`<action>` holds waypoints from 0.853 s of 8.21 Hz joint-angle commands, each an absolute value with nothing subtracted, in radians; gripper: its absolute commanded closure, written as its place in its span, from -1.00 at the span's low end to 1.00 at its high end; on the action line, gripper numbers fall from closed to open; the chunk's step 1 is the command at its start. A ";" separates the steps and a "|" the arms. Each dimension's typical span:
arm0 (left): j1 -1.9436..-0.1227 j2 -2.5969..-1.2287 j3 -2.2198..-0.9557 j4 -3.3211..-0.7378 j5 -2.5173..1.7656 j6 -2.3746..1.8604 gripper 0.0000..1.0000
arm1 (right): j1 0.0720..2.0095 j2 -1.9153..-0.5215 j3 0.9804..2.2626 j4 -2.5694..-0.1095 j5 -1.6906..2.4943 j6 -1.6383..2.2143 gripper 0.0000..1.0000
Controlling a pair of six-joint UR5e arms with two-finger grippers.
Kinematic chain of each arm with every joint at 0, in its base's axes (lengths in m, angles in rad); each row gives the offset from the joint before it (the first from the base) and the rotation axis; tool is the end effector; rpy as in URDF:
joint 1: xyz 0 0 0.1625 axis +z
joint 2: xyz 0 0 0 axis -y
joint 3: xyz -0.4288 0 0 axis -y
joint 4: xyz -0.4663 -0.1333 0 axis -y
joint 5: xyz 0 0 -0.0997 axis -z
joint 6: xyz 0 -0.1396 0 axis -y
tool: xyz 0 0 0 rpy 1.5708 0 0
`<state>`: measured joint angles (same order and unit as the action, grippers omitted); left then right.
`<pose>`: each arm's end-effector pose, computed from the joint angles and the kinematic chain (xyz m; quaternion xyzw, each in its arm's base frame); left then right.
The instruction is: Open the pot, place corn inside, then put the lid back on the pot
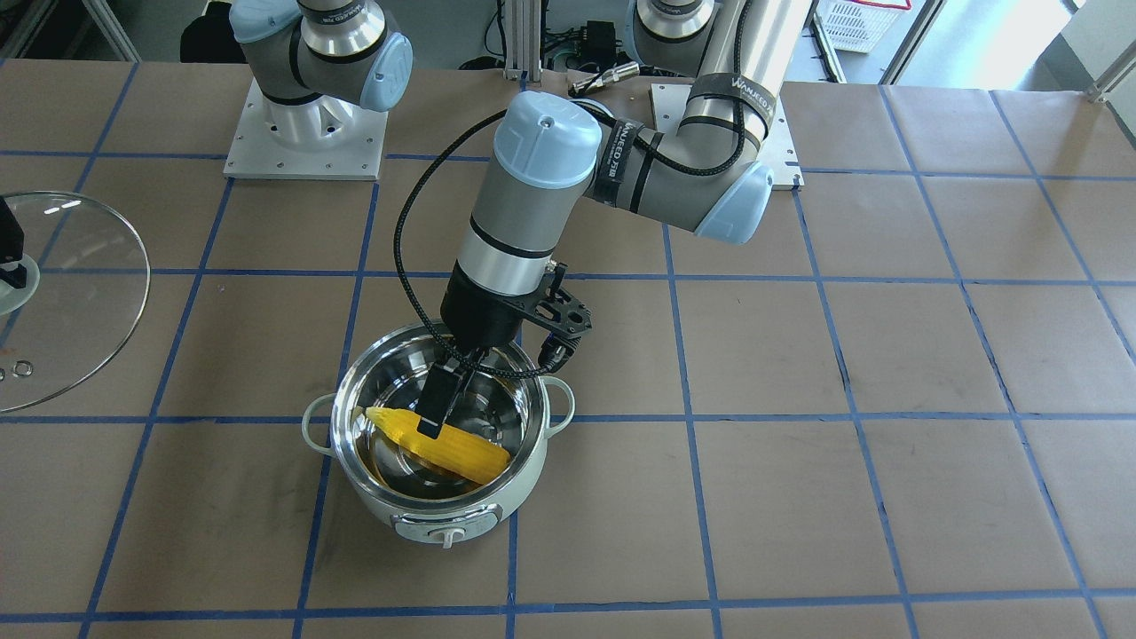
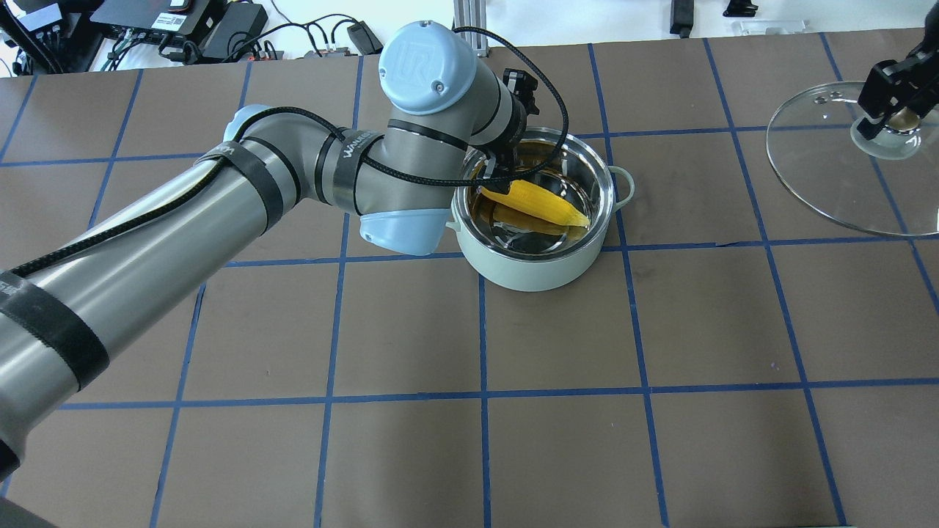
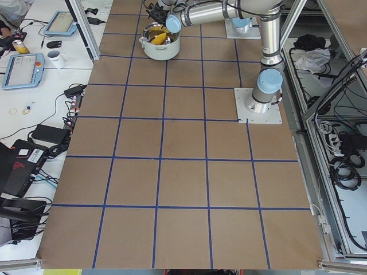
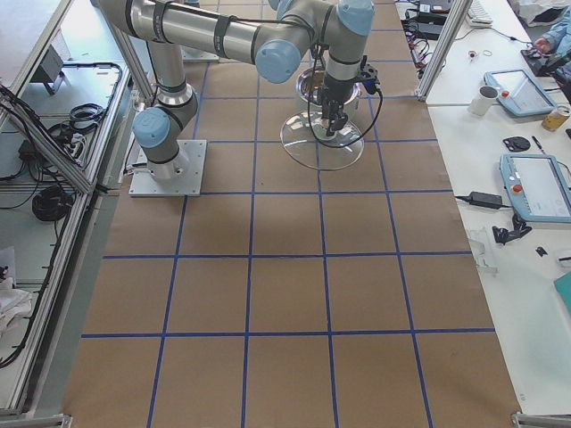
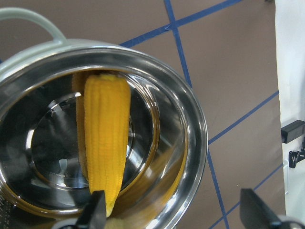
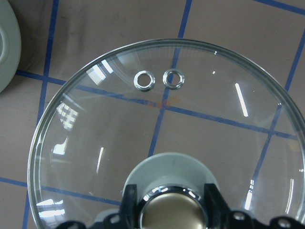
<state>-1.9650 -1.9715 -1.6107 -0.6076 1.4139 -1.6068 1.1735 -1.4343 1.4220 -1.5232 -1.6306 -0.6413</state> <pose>-0.4291 -0.6276 0.2887 0.5322 -0.8030 0.0753 0.2577 -0.1244 -0.6194 0.4503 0.1221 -0.9919 -0.0301 0.0172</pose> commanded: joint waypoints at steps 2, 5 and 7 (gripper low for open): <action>-1.959 -1.922 -1.615 -0.620 1.414 -1.228 -1.00 | 1.173 -1.436 1.422 -1.522 -1.629 -0.641 1.00; -1.906 -1.879 -1.602 -0.795 1.422 -0.855 -1.00 | 1.183 -1.445 1.419 -1.522 -1.600 -0.623 1.00; -1.801 -1.812 -1.609 -0.885 1.419 -0.604 -1.00 | 1.242 -1.445 1.407 -1.523 -1.601 -0.540 1.00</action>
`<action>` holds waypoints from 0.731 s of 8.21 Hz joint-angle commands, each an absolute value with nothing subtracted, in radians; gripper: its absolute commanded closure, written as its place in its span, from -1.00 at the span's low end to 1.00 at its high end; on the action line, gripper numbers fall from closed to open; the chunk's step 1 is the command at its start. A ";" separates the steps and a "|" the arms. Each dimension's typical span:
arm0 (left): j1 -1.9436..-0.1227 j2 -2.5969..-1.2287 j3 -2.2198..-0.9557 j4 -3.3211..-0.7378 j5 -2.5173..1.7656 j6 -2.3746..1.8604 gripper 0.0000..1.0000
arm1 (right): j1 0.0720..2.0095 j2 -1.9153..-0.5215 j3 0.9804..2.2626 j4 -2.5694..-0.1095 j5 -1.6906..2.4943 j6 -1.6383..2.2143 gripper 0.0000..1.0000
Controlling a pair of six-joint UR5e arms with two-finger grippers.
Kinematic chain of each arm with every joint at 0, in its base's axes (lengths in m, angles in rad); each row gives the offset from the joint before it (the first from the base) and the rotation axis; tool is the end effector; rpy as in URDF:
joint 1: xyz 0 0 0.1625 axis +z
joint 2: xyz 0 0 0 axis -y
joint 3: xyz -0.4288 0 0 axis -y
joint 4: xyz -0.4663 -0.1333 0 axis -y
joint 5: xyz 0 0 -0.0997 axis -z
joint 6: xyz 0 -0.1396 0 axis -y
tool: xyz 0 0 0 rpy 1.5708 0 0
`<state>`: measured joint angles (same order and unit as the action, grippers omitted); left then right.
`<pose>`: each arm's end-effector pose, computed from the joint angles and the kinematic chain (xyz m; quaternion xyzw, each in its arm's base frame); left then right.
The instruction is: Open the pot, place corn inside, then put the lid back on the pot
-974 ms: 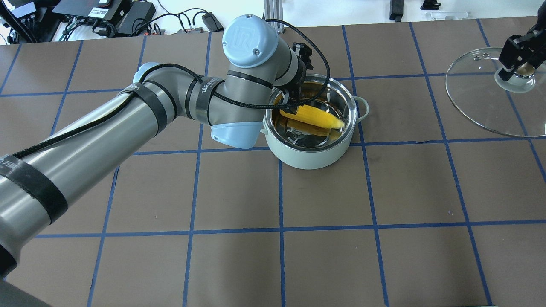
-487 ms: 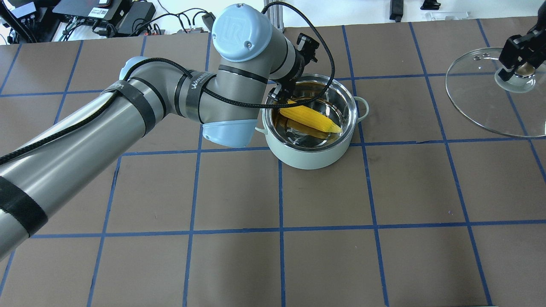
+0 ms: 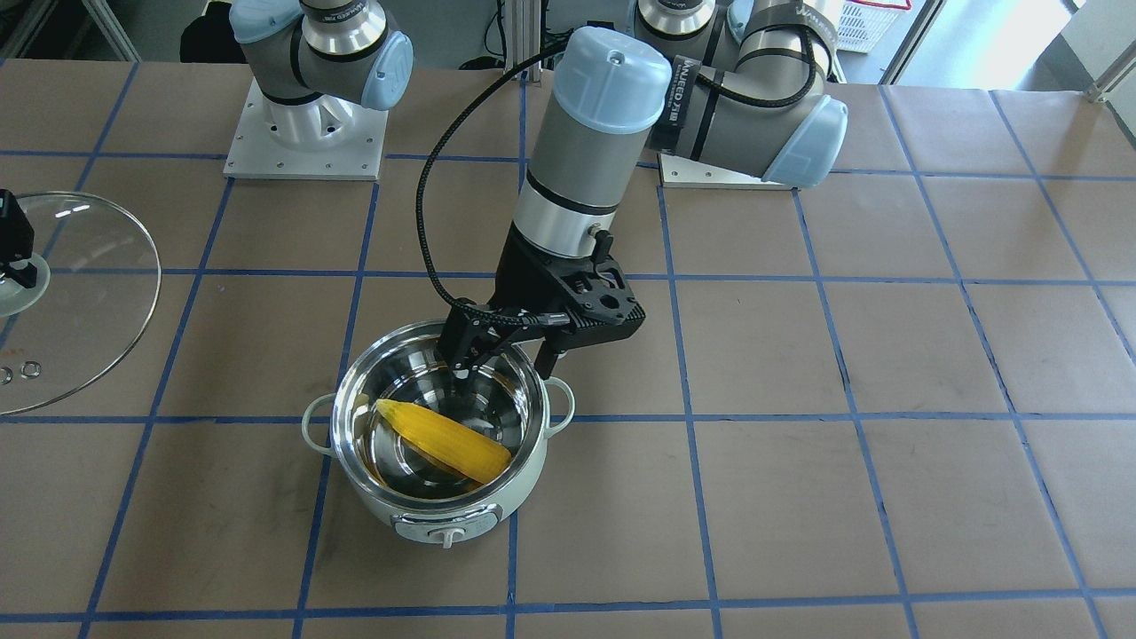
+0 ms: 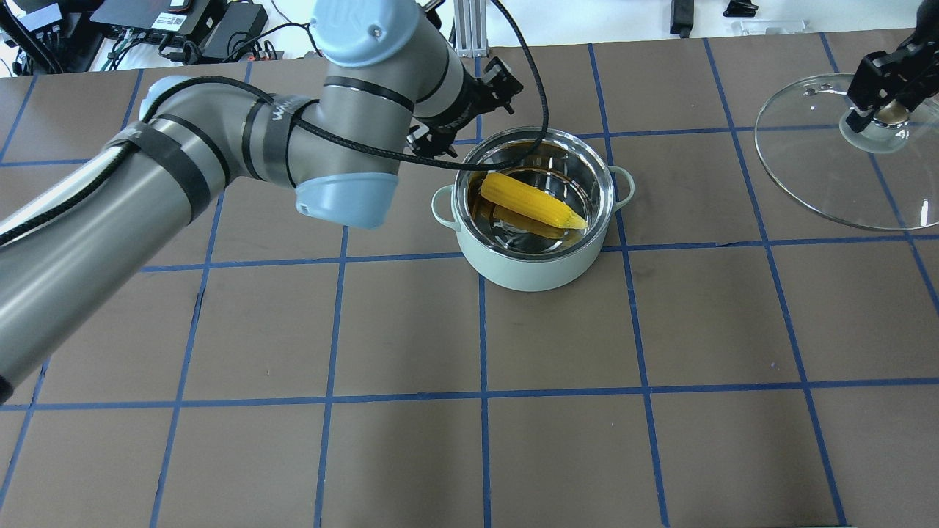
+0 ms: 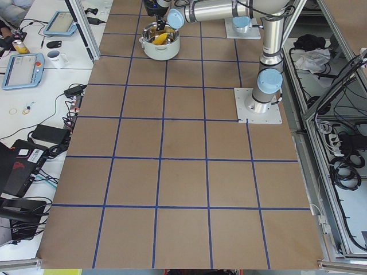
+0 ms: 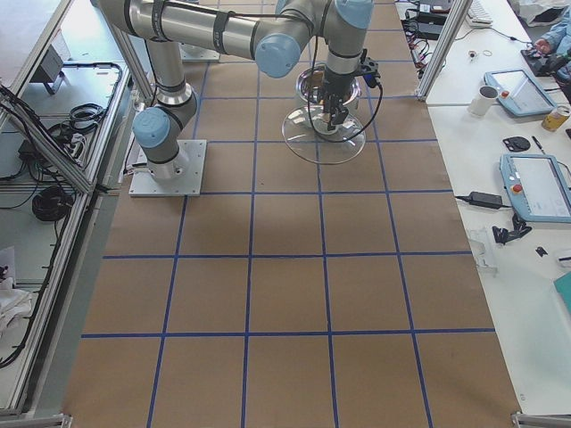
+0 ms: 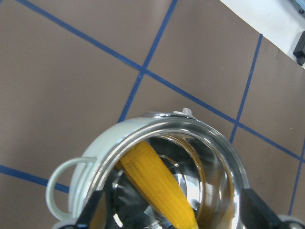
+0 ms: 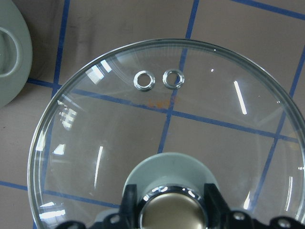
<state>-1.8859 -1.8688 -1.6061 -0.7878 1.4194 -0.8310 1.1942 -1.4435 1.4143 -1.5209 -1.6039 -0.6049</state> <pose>-0.3688 -0.6332 0.3389 0.2317 -0.9442 0.1468 0.1825 -0.1074 -0.6214 0.4599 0.1141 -0.9933 -0.0169 0.0097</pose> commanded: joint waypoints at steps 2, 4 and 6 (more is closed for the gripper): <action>-1.700 -1.746 -1.600 -1.032 1.424 -0.385 -1.00 | 1.323 -1.448 1.402 -1.522 -1.598 -0.406 1.00; -1.619 -1.677 -1.608 -1.077 1.428 -0.188 -1.00 | 1.428 -1.436 1.385 -1.534 -1.582 -0.263 1.00; -1.606 -1.664 -1.615 -1.077 1.437 -0.179 -1.00 | 1.515 -1.390 1.381 -1.589 -1.549 -0.117 0.99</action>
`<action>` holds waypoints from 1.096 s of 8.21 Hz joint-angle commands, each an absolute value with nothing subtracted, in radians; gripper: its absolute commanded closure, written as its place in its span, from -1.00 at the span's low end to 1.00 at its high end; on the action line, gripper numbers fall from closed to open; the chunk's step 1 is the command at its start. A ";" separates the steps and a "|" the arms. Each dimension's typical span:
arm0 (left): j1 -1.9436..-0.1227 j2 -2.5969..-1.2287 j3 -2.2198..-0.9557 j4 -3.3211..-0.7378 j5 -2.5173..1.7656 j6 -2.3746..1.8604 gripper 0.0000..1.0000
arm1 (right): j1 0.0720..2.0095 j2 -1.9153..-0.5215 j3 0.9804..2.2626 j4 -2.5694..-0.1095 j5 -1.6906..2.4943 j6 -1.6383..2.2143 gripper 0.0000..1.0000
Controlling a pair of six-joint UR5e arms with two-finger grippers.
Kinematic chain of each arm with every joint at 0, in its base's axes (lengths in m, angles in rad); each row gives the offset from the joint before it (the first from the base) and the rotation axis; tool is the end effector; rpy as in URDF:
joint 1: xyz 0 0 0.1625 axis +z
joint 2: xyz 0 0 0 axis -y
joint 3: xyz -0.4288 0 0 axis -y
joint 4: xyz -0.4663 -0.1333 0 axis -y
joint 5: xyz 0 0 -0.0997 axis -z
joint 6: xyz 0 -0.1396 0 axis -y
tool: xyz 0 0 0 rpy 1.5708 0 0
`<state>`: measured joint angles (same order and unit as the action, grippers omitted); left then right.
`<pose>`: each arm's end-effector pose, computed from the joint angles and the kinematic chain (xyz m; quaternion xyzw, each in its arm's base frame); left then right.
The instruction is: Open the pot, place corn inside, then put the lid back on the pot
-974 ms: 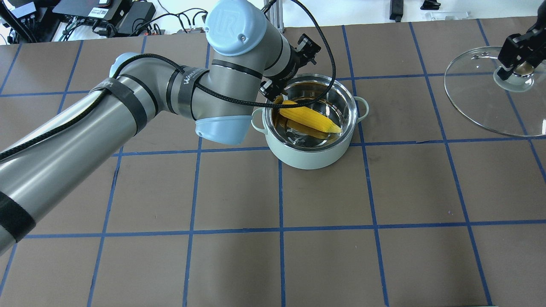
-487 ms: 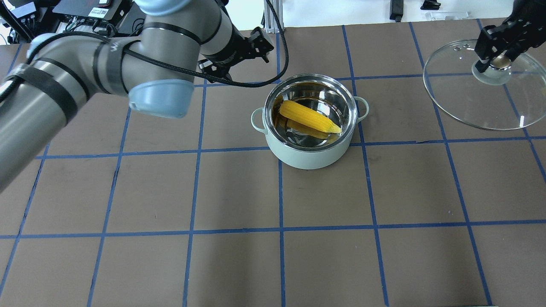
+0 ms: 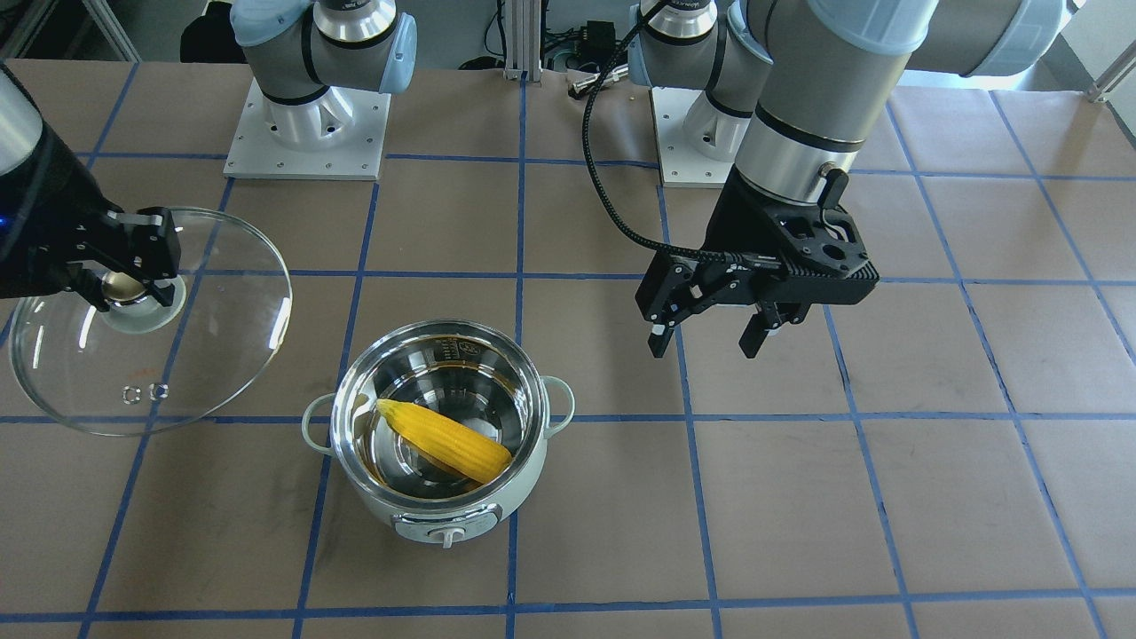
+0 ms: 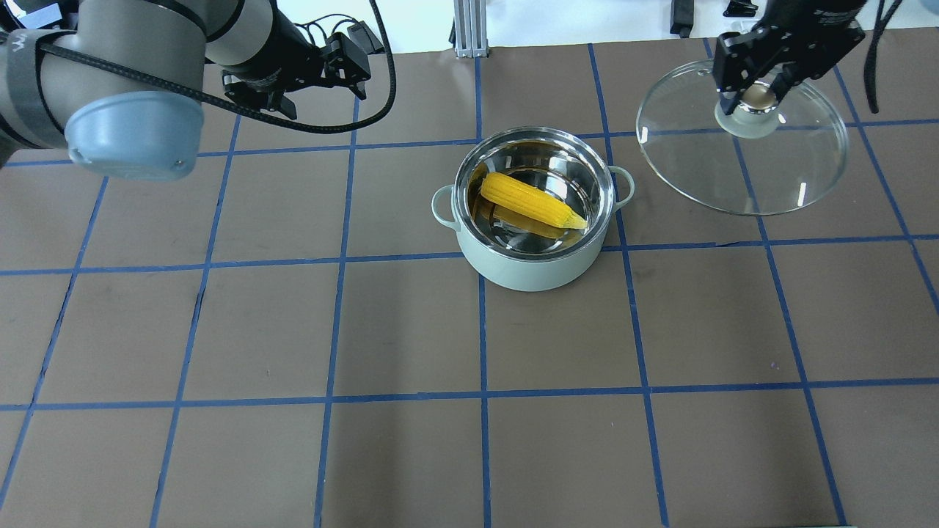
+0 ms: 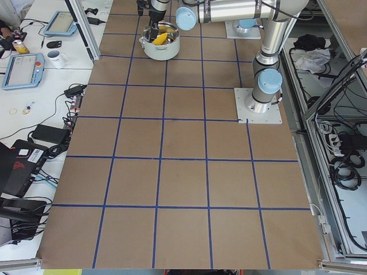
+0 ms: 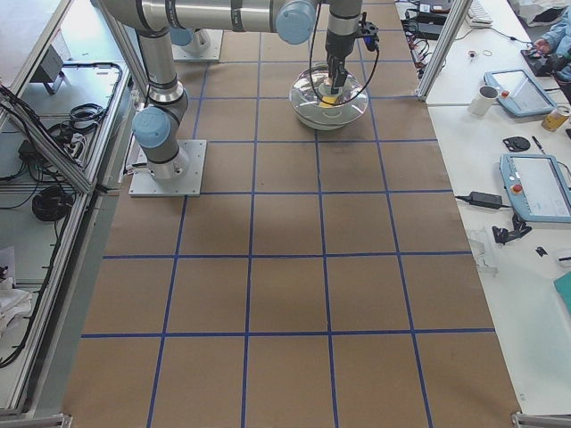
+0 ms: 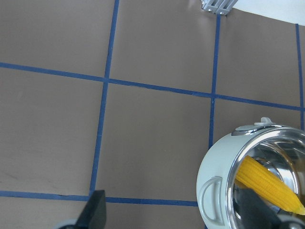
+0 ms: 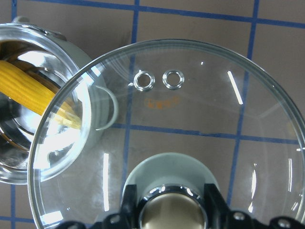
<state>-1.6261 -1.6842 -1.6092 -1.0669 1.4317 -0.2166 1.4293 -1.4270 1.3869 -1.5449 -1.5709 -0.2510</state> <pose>-0.1884 -0.6413 0.4226 0.0670 -0.9800 0.1638 0.0915 0.0432 -0.6416 0.4674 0.0547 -0.9985 0.0070 0.0014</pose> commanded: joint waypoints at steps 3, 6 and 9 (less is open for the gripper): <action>-1.594 -1.687 -1.617 -1.077 1.437 -0.131 -1.00 | 1.664 -1.281 1.379 -1.754 -1.540 0.094 0.99; -1.530 -1.695 -1.608 -1.098 1.440 -0.034 -1.00 | 1.744 -1.210 1.384 -1.828 -1.471 0.221 1.00; -1.461 -1.703 -1.608 -1.253 1.440 0.055 -1.00 | 1.759 -1.194 1.397 -1.830 -1.468 0.230 1.00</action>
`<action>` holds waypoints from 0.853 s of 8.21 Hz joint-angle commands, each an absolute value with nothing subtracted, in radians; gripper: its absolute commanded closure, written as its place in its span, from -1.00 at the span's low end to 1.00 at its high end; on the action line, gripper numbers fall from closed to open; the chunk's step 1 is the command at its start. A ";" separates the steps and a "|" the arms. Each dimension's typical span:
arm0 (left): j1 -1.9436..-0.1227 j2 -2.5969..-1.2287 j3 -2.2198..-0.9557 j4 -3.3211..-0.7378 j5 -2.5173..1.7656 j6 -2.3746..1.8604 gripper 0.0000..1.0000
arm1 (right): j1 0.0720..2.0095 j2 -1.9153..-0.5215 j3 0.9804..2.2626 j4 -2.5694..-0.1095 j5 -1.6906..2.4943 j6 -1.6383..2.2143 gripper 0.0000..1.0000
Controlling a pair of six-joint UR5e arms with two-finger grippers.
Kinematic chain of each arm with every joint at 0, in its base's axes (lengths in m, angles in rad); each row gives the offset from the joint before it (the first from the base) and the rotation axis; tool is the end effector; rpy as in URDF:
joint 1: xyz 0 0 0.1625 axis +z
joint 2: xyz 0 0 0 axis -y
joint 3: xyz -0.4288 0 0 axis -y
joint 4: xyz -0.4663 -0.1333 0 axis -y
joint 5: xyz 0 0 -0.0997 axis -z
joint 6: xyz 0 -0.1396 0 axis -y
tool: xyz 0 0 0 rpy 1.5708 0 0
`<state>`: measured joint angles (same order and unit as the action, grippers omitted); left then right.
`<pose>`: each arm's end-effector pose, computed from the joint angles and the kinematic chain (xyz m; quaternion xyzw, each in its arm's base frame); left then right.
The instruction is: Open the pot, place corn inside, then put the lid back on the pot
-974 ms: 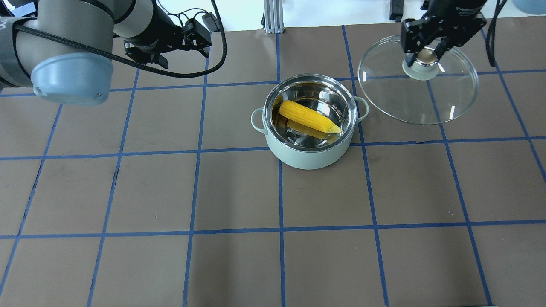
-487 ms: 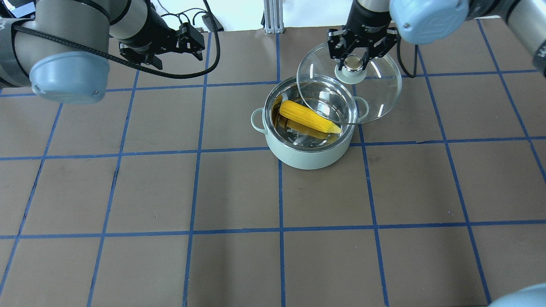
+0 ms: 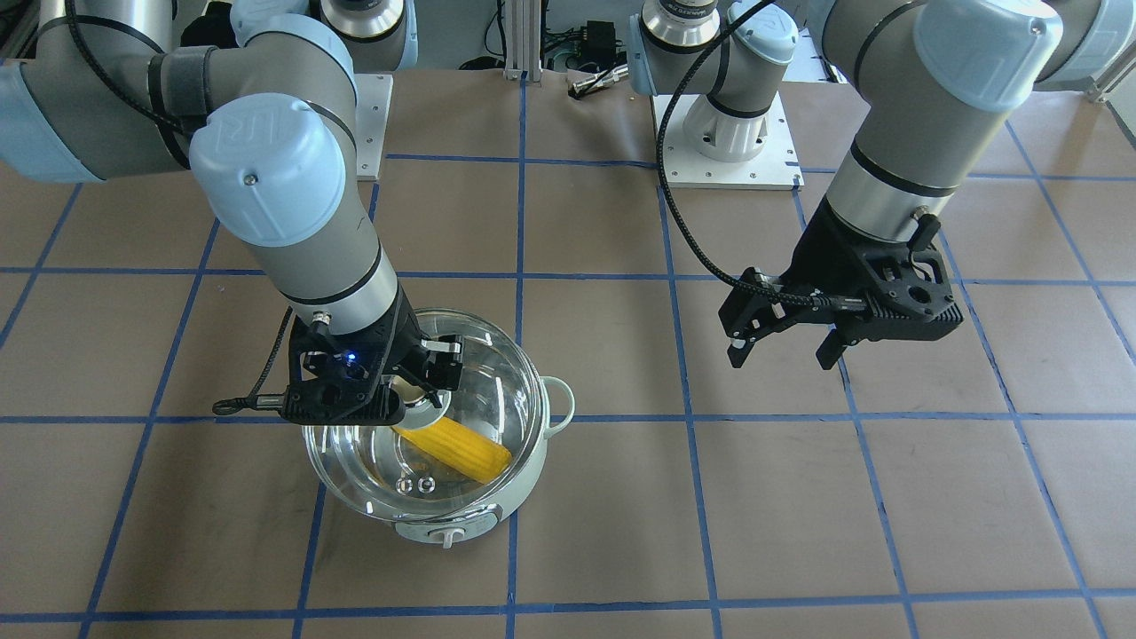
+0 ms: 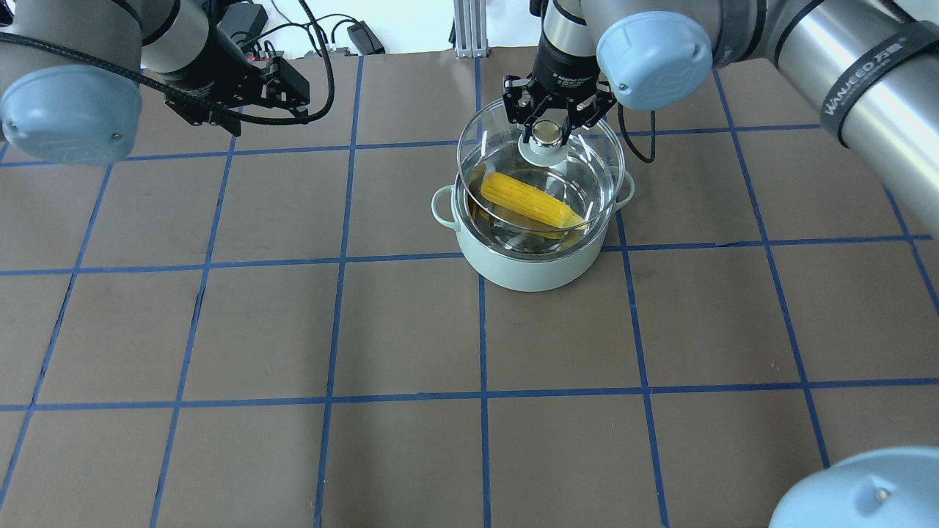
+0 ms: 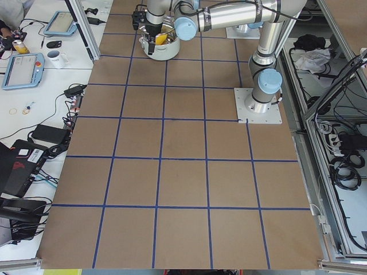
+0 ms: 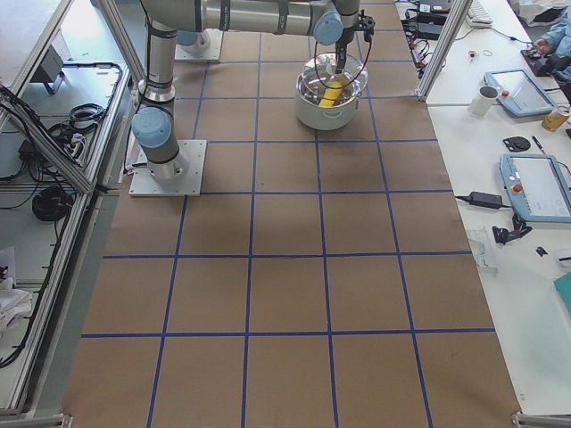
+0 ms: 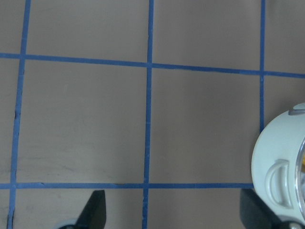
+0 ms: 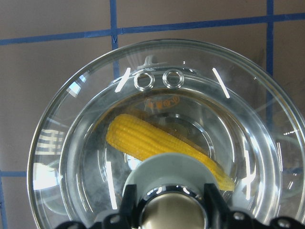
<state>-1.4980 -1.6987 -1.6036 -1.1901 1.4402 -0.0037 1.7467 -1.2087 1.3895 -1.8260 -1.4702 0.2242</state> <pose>-0.1043 -0.6518 0.3999 0.0308 -0.9914 0.1117 0.0610 0.2711 -0.6834 0.3485 0.0222 0.9978 -0.0264 0.0566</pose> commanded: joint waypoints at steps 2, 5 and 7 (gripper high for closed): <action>-1.457 -1.704 -1.617 -1.252 1.447 0.058 -1.00 | 1.776 -1.192 1.413 -1.830 -1.471 0.241 1.00; -1.442 -1.709 -1.617 -1.258 1.532 0.061 -1.00 | 1.776 -1.189 1.424 -1.830 -1.470 0.238 1.00; -1.442 -1.706 -1.612 -1.288 1.535 0.061 -1.00 | 1.776 -1.189 1.424 -1.830 -1.474 0.238 1.00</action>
<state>-1.4433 -1.7085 -1.6157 -1.2658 1.5272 0.0613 1.7761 -1.1896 1.4221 -1.8300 -1.4695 0.2385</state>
